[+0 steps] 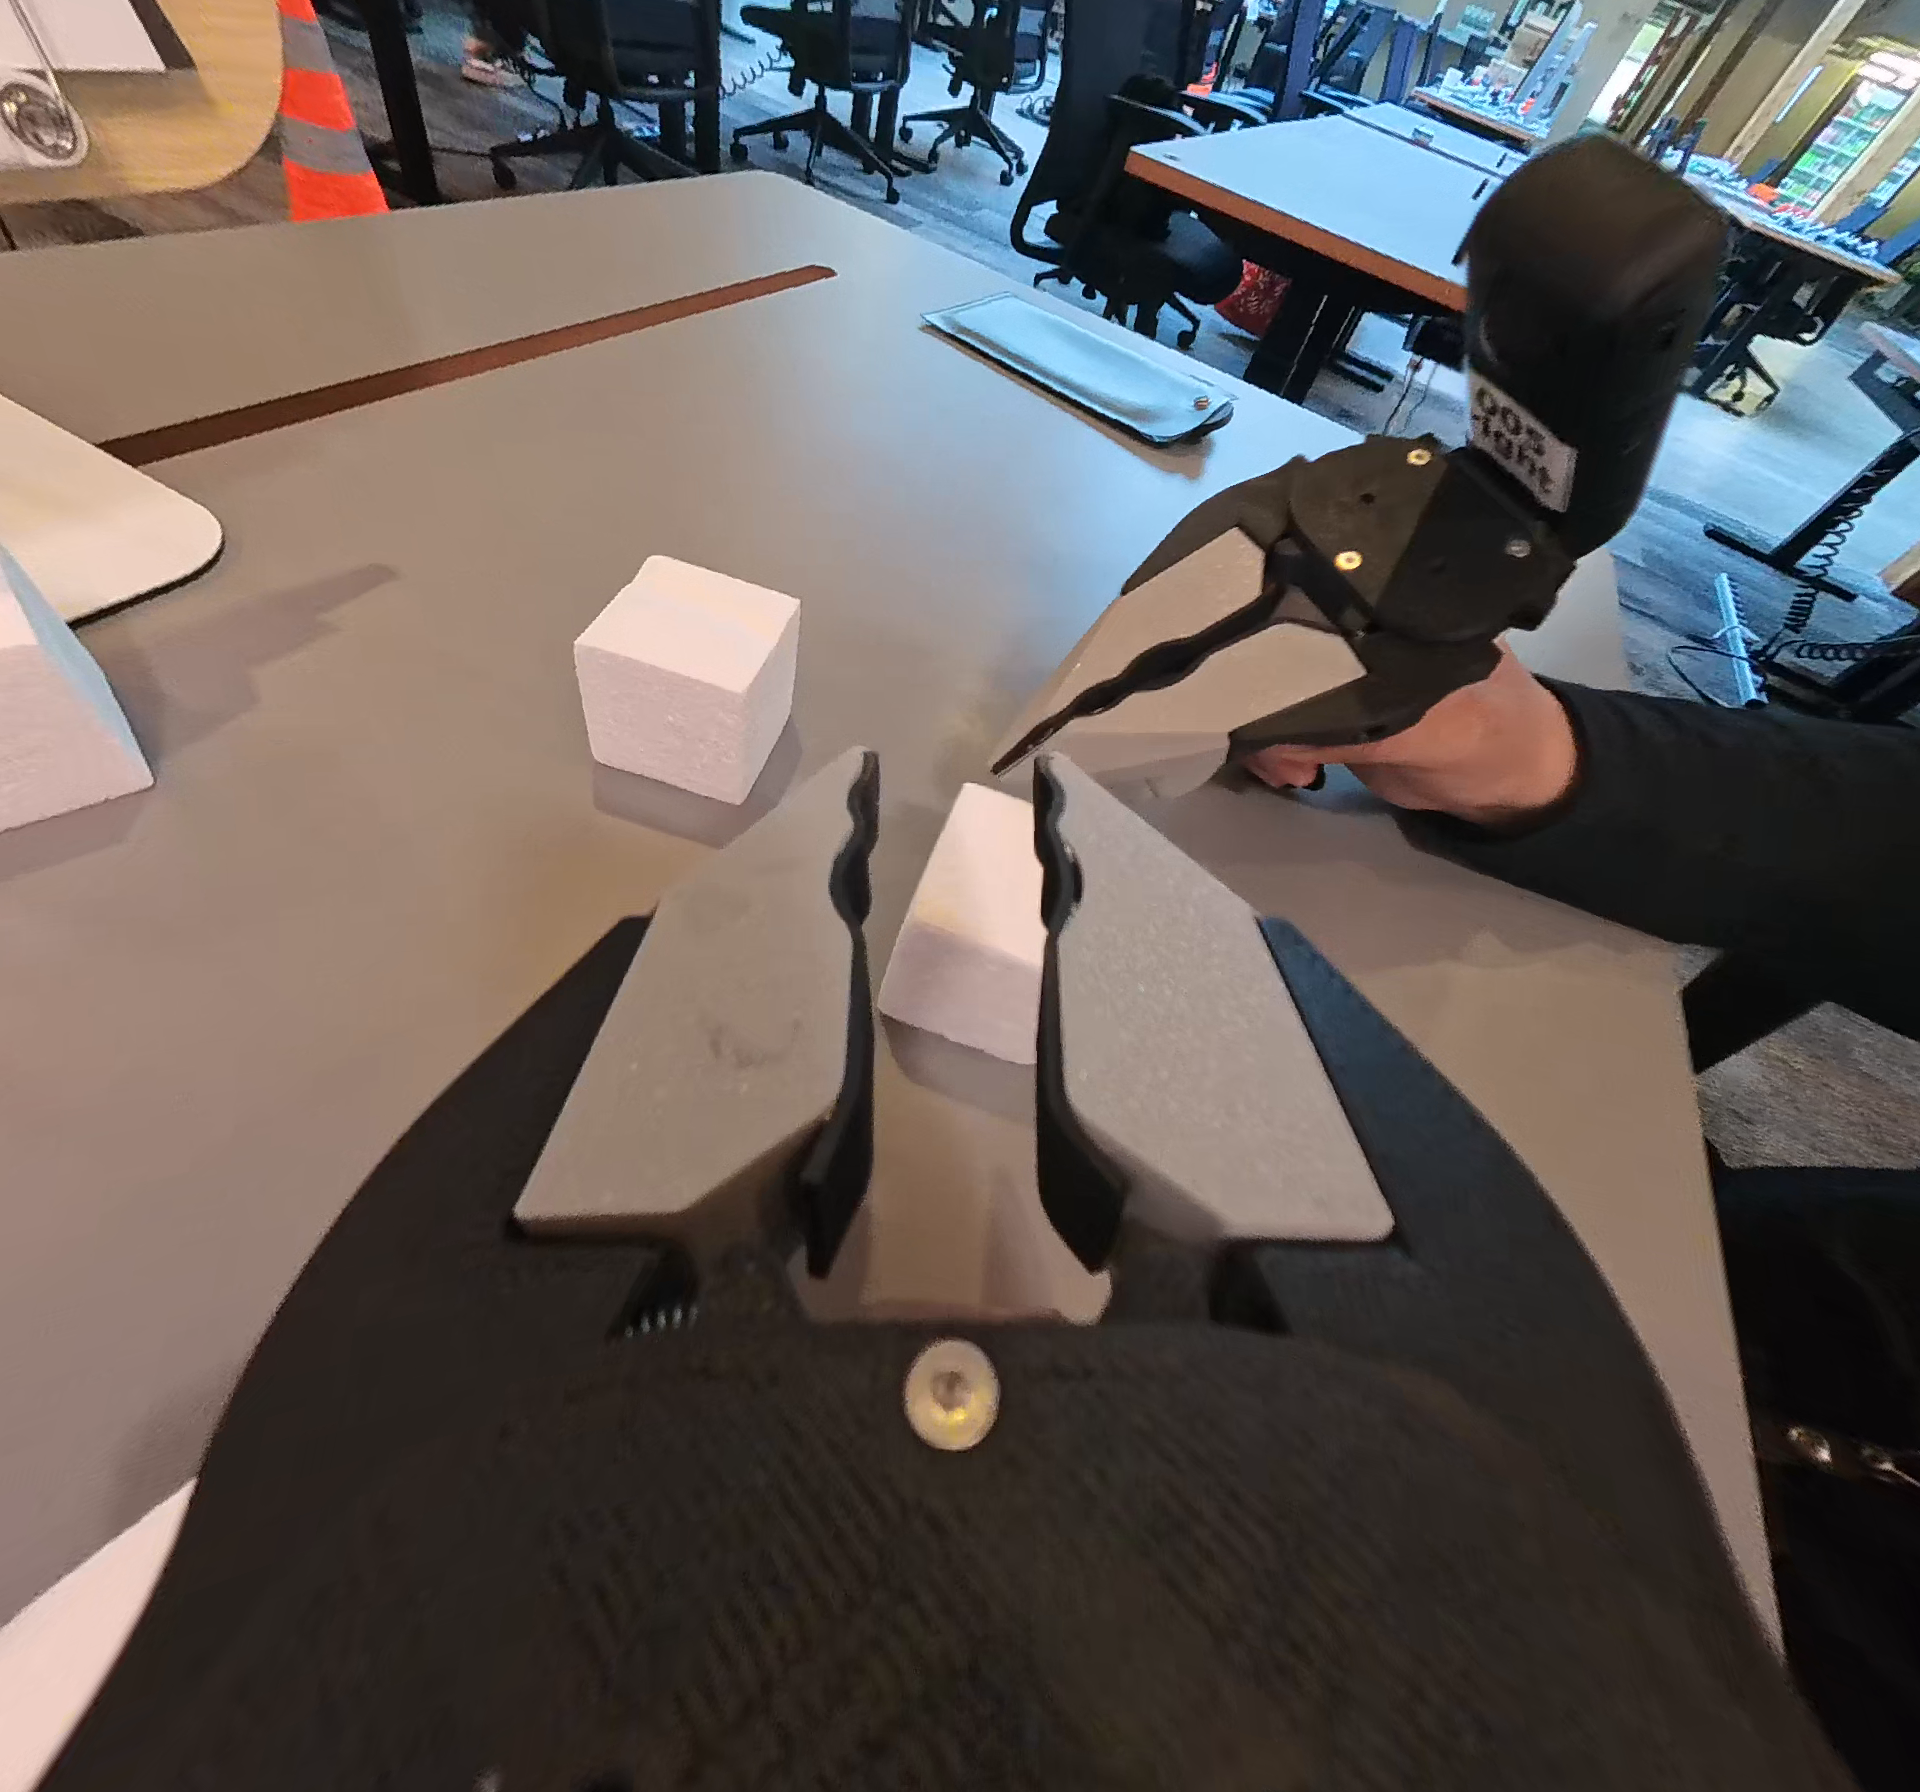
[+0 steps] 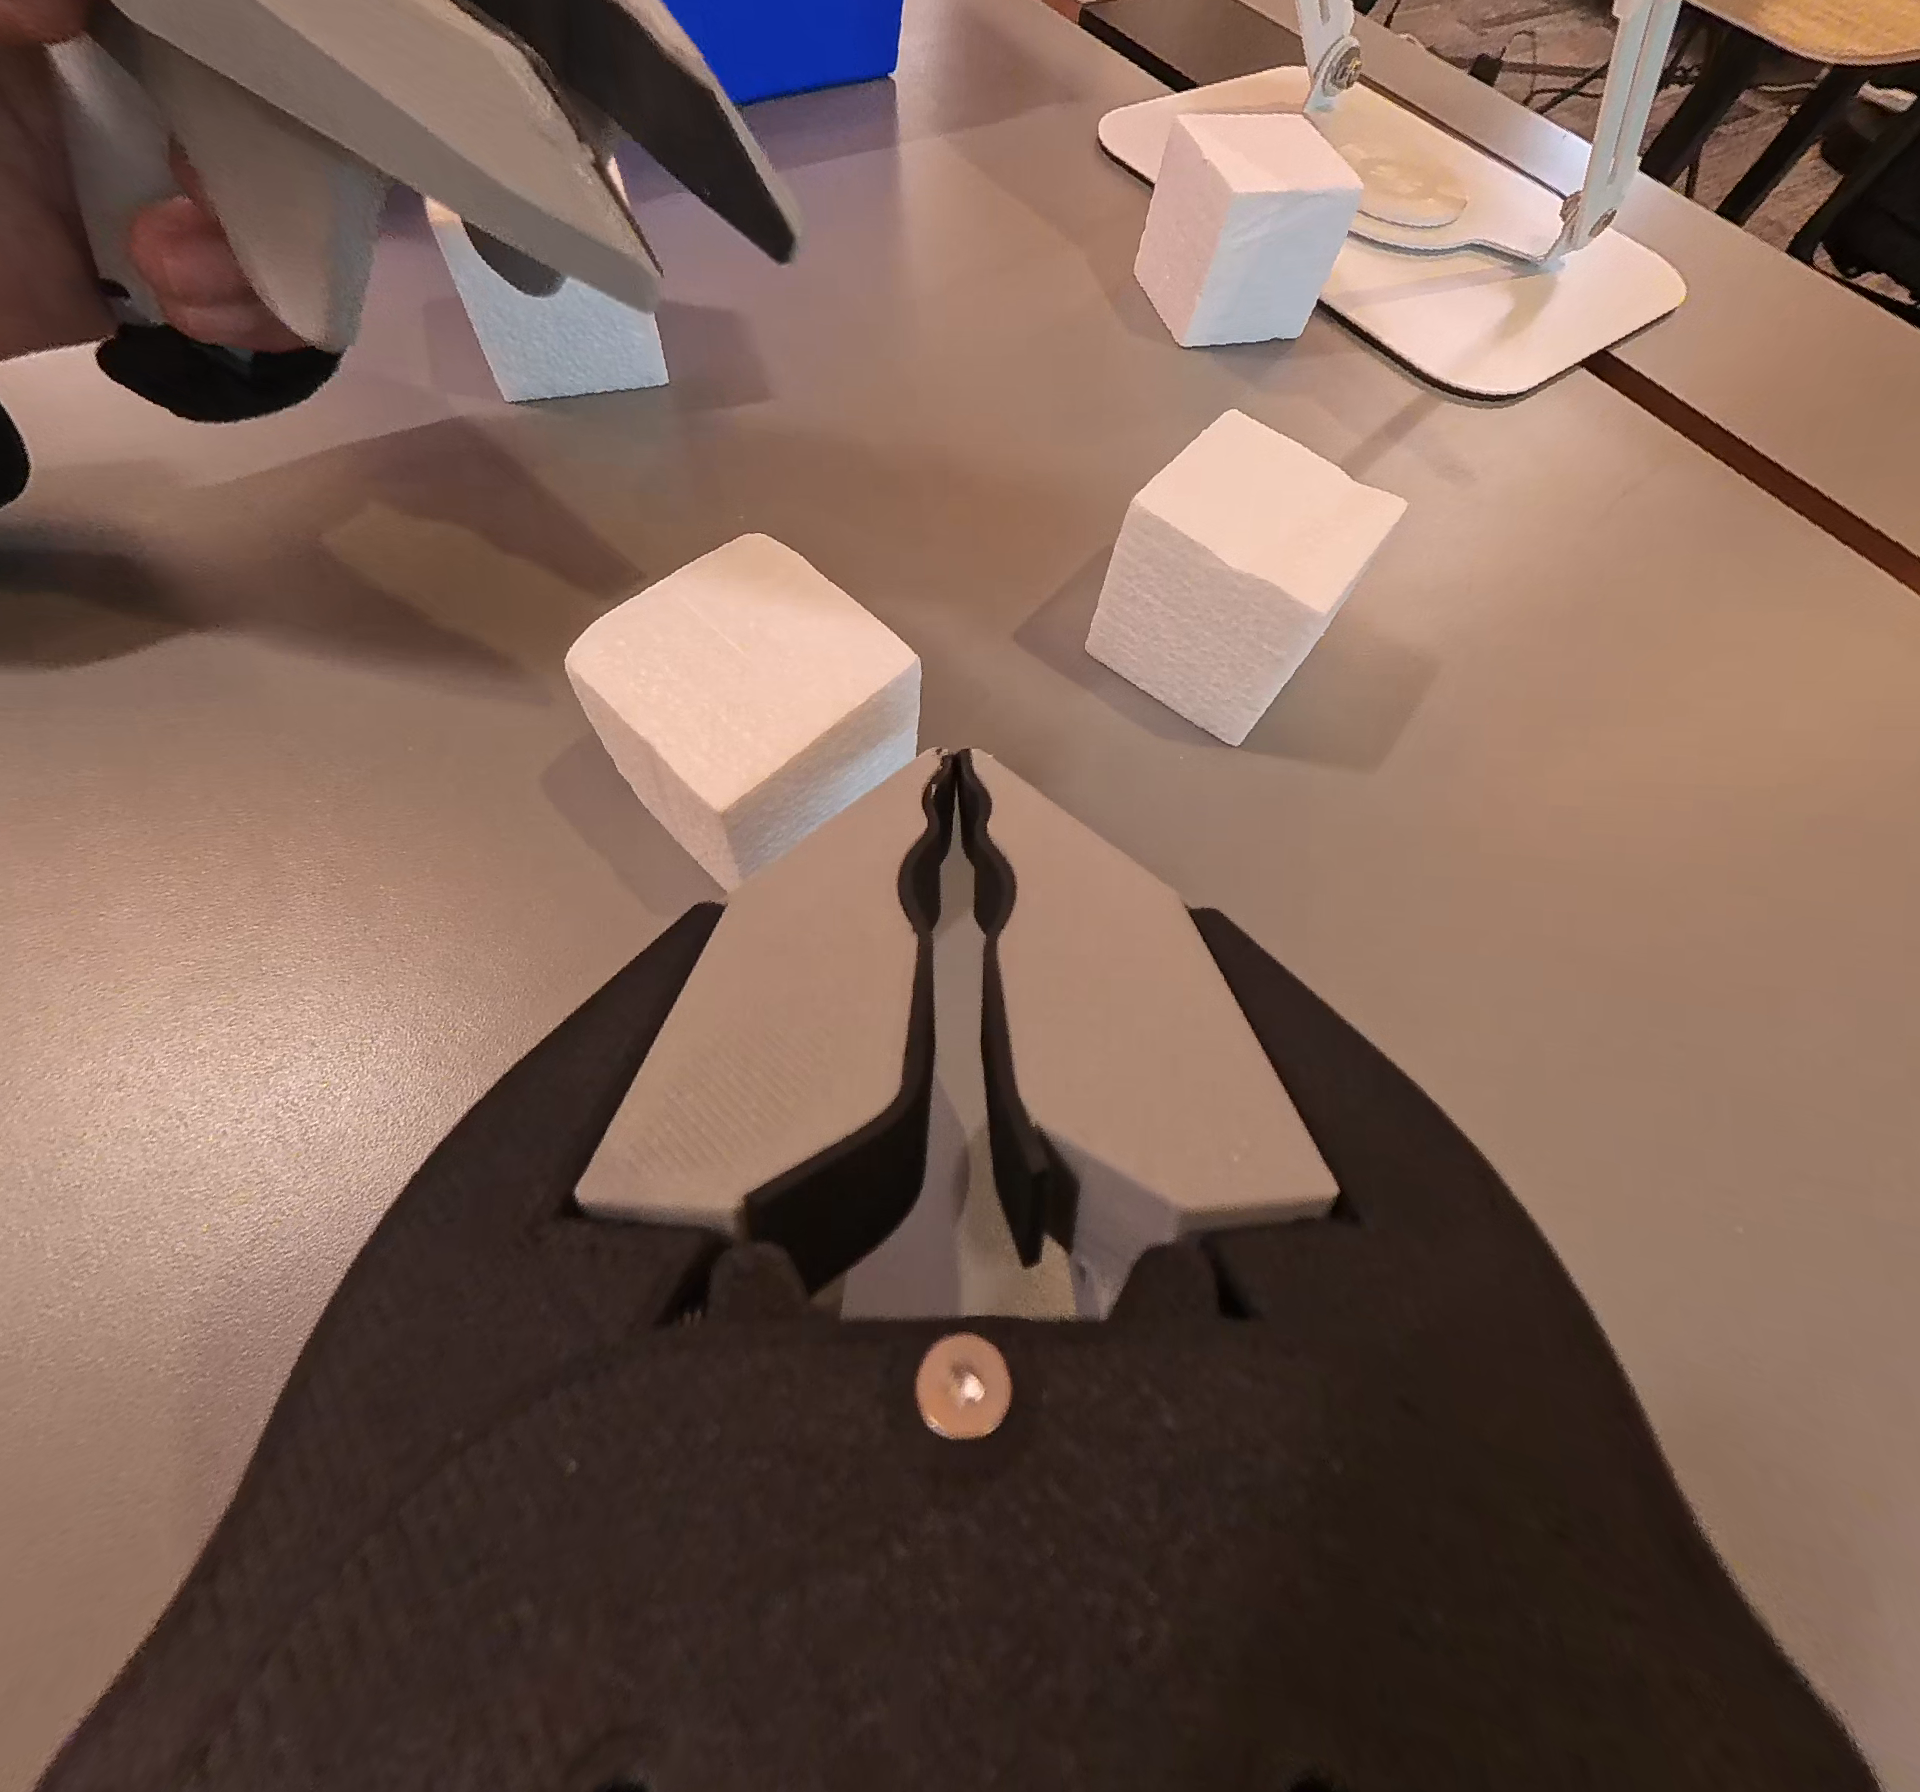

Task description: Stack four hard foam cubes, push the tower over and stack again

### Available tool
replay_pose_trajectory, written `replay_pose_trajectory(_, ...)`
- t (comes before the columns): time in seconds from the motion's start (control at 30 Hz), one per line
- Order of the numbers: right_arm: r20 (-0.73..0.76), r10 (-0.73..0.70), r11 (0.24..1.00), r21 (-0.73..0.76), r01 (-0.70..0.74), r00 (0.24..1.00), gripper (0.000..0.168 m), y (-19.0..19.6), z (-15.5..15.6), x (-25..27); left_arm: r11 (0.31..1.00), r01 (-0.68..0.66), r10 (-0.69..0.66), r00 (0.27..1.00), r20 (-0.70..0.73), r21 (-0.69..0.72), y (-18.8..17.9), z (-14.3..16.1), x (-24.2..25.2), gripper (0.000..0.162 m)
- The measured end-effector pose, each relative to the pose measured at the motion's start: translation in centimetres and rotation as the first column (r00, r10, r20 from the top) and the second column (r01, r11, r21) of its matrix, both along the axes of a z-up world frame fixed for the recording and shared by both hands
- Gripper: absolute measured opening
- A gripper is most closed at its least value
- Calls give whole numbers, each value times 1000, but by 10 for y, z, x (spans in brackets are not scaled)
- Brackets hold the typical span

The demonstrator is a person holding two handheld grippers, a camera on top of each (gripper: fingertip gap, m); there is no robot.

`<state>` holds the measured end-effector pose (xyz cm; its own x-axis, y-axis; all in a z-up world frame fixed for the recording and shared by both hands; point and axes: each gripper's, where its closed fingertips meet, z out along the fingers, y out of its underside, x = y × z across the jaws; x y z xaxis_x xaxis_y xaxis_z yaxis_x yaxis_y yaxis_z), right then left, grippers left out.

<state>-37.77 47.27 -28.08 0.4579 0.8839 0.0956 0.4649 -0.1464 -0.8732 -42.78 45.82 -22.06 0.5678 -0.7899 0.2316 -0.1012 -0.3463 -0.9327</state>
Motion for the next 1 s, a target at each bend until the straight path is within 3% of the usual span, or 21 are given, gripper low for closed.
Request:
replay_pose_trajectory(0.27, -24, -26, 1000, 1, 26, 999, 3, 4, 3, 2, 1000, -9, 9, 999, -31, 6, 1, -3, 0, 27)
replay_pose_trajectory(0.5, -122, -145, 989, 22, 148, 982, 26, 28, 19, 10, 1000, -20, 21, 999, -34, 19, 1, -1, -2, 27)
replay_pose_trajectory(0.67, -169, -262, 965, -34, 261, 950, 52, 60, 19, 9, 999, -23, 24, 999, -23, 26, 1, 2, -2, 26)
replay_pose_trajectory(0.77, -138, -290, 957, -21, 290, 947, 64, 71, 16, 2, 999, -21, 22, 999, -29, 25, 1, 0, -2, 26)
replay_pose_trajectory(1.0, -40, -293, 955, 25, 294, 955, 67, 83, 6, -24, 1000, -16, 17, 999, -45, 24, 1, -2, 0, 26)
